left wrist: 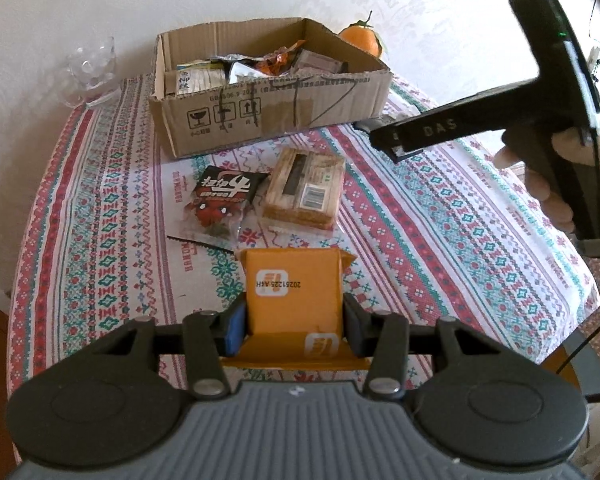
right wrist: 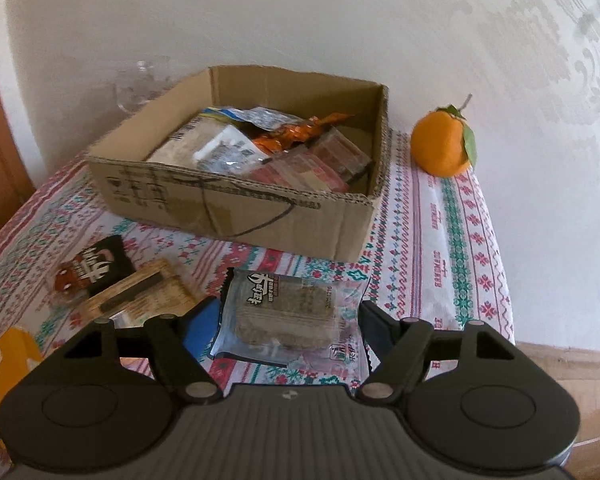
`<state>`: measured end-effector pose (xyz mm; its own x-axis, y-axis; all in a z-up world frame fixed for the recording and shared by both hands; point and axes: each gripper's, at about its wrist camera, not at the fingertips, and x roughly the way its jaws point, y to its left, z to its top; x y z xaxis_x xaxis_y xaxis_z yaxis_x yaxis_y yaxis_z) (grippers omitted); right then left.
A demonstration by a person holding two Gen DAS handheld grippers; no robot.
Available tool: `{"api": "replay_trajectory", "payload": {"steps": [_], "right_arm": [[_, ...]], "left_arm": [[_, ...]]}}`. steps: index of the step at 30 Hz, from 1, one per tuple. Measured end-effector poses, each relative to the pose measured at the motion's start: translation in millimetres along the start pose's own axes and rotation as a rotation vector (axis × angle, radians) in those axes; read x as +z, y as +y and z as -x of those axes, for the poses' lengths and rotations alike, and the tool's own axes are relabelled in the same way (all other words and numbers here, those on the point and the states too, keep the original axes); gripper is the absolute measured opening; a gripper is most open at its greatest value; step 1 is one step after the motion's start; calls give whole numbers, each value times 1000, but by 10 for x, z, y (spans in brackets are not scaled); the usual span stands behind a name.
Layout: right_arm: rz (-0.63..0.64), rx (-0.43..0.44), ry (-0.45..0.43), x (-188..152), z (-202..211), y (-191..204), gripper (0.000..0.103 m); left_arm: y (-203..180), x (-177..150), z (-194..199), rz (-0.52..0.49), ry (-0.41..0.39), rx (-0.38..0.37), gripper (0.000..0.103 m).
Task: Organize snacks
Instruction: 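Carry both bags over the box and open both tools to release them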
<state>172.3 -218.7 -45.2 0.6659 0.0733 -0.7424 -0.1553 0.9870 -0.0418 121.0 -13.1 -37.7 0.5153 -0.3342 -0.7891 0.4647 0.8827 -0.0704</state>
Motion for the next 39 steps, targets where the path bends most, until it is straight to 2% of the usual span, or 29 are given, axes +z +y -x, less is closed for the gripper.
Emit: {"api": "replay_trajectory", "payload": {"steps": [10, 20, 25, 32, 36, 39], "right_arm": [[40, 90, -38, 45, 309, 53, 80], [97, 104, -79, 181, 408, 107, 80], [105, 114, -85, 212, 392, 109, 80], [103, 119, -92, 213, 405, 83, 80], [101, 118, -101, 228, 432, 71, 80], [103, 116, -106, 238, 442, 60, 80]], "left_arm": [[71, 202, 102, -12, -29, 0, 47], [286, 806, 125, -35, -134, 47, 47], [360, 1197, -28, -59, -168, 65, 47], [489, 1766, -397, -25, -170, 72, 47], [550, 1973, -688, 0, -144, 104, 47], [582, 2009, -842, 22, -143, 131, 50]]}}
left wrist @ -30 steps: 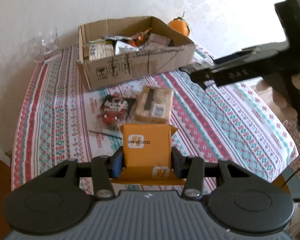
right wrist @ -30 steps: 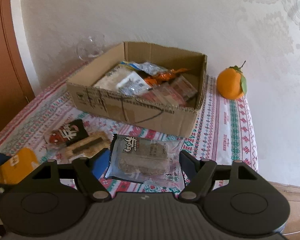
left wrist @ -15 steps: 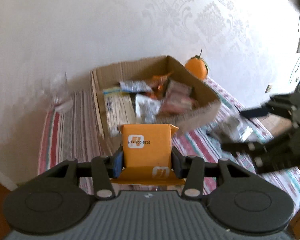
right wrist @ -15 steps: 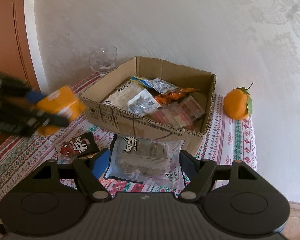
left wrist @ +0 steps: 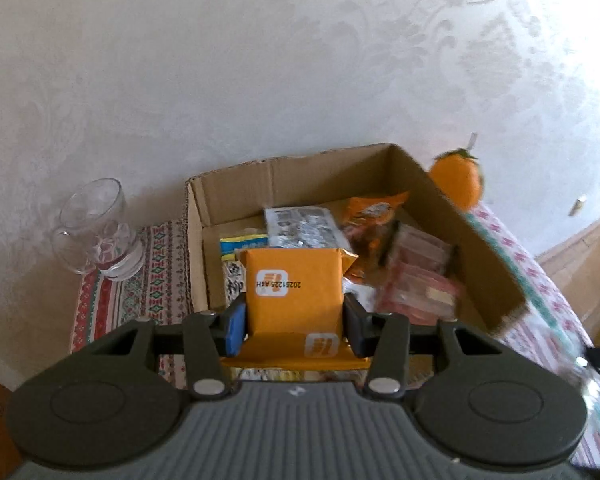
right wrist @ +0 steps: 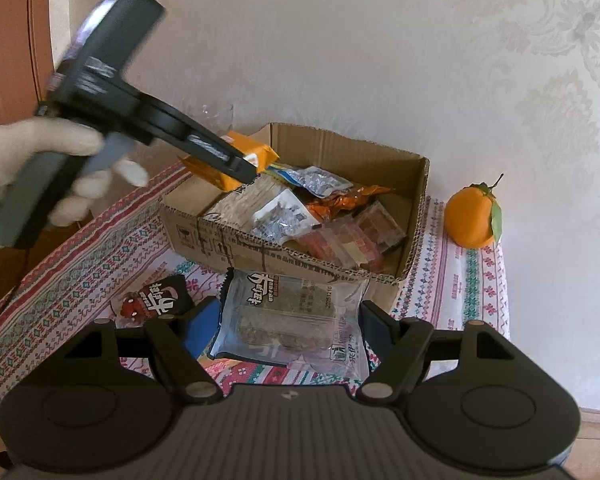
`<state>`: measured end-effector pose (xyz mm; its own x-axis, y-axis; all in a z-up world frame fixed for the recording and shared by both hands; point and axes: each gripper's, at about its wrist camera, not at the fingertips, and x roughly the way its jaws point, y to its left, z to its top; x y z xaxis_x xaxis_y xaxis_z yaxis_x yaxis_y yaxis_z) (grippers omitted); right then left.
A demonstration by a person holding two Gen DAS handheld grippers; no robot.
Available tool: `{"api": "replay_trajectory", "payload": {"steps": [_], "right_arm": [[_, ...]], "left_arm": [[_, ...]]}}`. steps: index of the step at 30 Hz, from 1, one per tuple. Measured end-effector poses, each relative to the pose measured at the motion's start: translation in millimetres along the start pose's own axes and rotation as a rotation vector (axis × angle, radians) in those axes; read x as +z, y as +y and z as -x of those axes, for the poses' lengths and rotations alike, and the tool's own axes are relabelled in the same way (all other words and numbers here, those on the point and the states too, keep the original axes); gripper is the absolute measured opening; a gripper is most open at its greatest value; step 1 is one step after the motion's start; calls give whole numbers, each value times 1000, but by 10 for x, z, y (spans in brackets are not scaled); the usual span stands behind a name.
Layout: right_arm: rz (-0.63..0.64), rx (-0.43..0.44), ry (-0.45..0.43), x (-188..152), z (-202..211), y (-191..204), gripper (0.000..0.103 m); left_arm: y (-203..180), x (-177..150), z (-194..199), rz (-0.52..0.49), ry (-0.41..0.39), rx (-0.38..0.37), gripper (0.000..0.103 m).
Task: Organize snacks
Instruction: 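Carry both bags over the box and open both tools to release them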
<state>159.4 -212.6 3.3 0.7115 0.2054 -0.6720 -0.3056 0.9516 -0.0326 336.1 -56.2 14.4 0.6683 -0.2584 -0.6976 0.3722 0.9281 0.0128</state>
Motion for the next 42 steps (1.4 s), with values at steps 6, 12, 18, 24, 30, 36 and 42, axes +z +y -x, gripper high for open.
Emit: {"api": "replay_trajectory", "payload": {"steps": [6, 12, 18, 24, 30, 36, 42], "right_arm": [[-1, -9, -3, 23, -5, -28, 80], [-3, -17, -13, 86, -41, -60, 80], [-4, -33, -28, 225, -120, -98, 80], [-12, -61, -35, 476, -322, -218, 80], [-33, -59, -17, 774, -692, -375, 80], [-16, -59, 22, 1059, -1148, -447, 80], [-29, -70, 38, 1272, -1497, -496, 90]], "left_arm": [[23, -125, -62, 1, -4, 19, 88], [44, -367, 273, 53, -58, 34, 95], [-60, -611, 587, 46, -98, 62, 95], [-134, -651, 706, 42, -142, 59, 96], [-109, -626, 678, 57, -151, 61, 96], [-105, -635, 627, 65, -137, 41, 96], [-125, -640, 586, 59, -119, 41, 96]]}}
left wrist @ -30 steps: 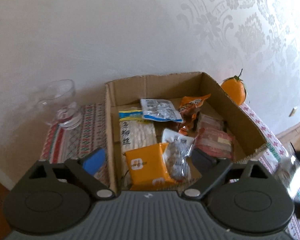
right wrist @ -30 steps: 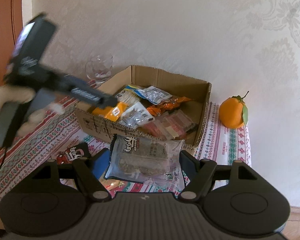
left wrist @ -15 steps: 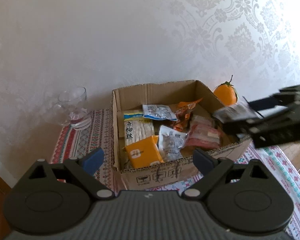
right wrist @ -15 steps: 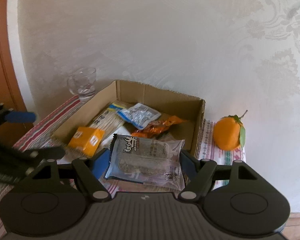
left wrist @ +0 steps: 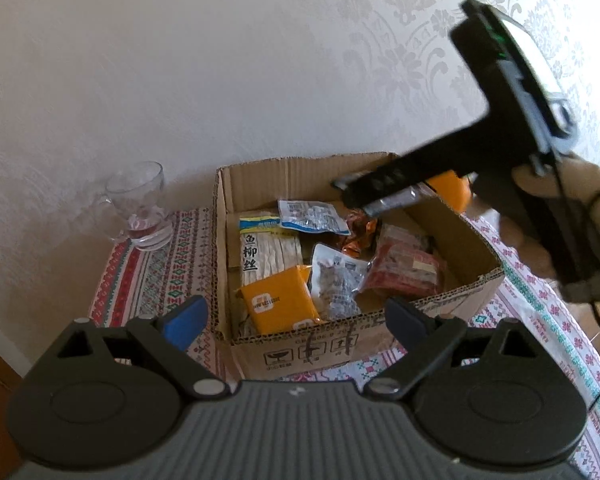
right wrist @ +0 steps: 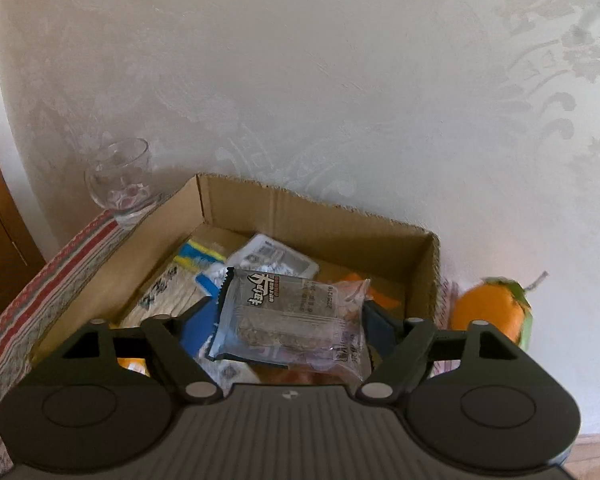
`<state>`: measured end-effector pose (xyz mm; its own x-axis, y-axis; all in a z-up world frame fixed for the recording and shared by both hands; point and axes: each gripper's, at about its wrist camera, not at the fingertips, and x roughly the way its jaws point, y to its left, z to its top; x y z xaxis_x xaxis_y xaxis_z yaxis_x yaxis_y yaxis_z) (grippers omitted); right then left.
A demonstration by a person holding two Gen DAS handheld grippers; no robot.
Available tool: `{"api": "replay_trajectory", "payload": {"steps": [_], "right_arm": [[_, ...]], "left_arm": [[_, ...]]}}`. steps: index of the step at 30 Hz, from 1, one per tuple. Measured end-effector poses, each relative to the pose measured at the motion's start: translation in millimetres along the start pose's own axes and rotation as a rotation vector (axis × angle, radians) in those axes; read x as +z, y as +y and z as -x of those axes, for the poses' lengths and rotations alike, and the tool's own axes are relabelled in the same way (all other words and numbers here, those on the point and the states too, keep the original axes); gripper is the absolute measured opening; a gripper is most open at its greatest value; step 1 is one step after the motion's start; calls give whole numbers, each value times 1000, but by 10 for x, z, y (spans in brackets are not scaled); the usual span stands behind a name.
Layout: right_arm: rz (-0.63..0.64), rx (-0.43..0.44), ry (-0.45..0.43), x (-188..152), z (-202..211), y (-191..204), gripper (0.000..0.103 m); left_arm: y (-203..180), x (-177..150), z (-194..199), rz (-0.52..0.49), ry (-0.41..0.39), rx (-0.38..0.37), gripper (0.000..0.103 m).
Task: Organize snacks
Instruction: 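Carry both bags over the box and open both tools to release them, then withdraw both tools from the box toward the last snacks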
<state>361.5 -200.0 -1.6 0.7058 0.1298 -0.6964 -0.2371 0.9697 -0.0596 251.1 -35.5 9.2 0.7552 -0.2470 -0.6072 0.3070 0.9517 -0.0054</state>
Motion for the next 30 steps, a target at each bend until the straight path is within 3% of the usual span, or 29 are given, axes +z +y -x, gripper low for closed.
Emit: {"api": "replay_trajectory", "payload": {"steps": [3, 17, 21, 27, 30], "right_arm": [[10, -9, -24, 24, -15, 4, 103], [44, 15, -49, -271, 577, 131, 103], [55, -4, -48, -486, 768, 221, 103], [37, -27, -33, -826, 934, 373, 103], [16, -53, -27, -1018, 936, 492, 103]], "left_arm": [[2, 2, 2, -7, 5, -3, 96], [14, -133, 159, -43, 9, -7, 96], [50, -281, 215, -64, 10, 25, 96], [149, -618, 316, -44, 46, -12, 96], [134, -763, 379, -59, 61, 10, 96]]}}
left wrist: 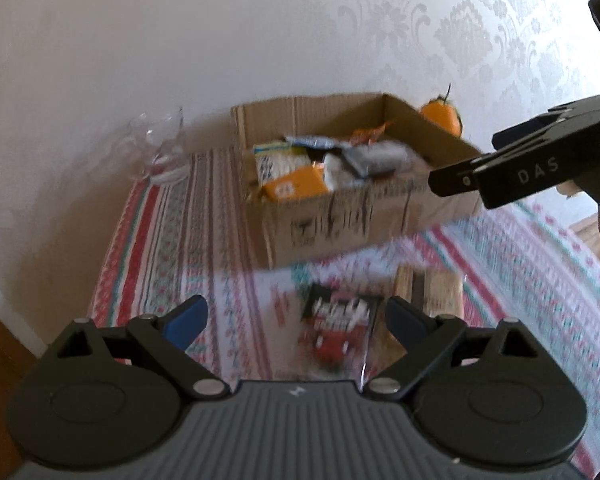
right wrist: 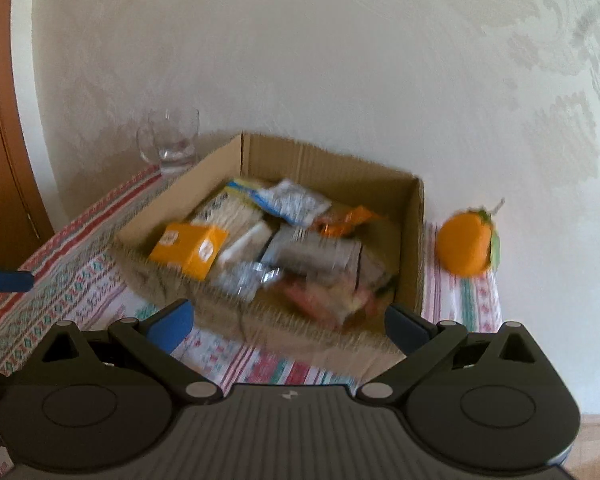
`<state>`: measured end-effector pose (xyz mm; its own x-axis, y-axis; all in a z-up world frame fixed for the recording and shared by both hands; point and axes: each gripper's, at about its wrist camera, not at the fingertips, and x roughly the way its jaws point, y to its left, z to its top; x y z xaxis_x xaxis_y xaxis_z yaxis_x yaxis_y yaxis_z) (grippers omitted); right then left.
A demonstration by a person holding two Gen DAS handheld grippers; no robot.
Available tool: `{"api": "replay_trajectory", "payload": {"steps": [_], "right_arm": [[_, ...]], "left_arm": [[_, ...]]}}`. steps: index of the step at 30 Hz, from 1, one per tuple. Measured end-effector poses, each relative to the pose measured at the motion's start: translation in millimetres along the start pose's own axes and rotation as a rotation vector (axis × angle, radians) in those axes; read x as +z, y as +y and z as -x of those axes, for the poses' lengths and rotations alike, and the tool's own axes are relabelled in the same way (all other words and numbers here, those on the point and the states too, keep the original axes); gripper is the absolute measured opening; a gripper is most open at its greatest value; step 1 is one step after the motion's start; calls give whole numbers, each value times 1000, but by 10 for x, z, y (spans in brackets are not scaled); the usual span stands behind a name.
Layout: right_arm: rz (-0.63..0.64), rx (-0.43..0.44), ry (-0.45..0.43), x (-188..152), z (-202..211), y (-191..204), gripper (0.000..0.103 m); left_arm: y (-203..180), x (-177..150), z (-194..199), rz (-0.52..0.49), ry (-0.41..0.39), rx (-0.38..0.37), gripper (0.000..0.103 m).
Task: Organize snacks
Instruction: 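Withdraw both tools from the box toward the last snacks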
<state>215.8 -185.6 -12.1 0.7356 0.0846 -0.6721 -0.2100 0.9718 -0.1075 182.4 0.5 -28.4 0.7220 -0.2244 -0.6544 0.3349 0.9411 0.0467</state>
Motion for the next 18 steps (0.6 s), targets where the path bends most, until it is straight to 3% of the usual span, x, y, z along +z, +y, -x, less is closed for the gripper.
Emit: {"api": "replay_trajectory", "payload": {"steps": [5, 9, 18], "right_arm": [[-53, 23, 41, -247, -106, 199, 103], [-55, -9, 94, -336, -252, 374, 103], [-3, -24, 132, -310, -456, 560, 103]], "left_arm": [[41, -160, 48, 34, 23, 5, 96], [89, -226, 77, 60, 27, -2, 96], [147, -284, 80, 74, 35, 3, 96]]}}
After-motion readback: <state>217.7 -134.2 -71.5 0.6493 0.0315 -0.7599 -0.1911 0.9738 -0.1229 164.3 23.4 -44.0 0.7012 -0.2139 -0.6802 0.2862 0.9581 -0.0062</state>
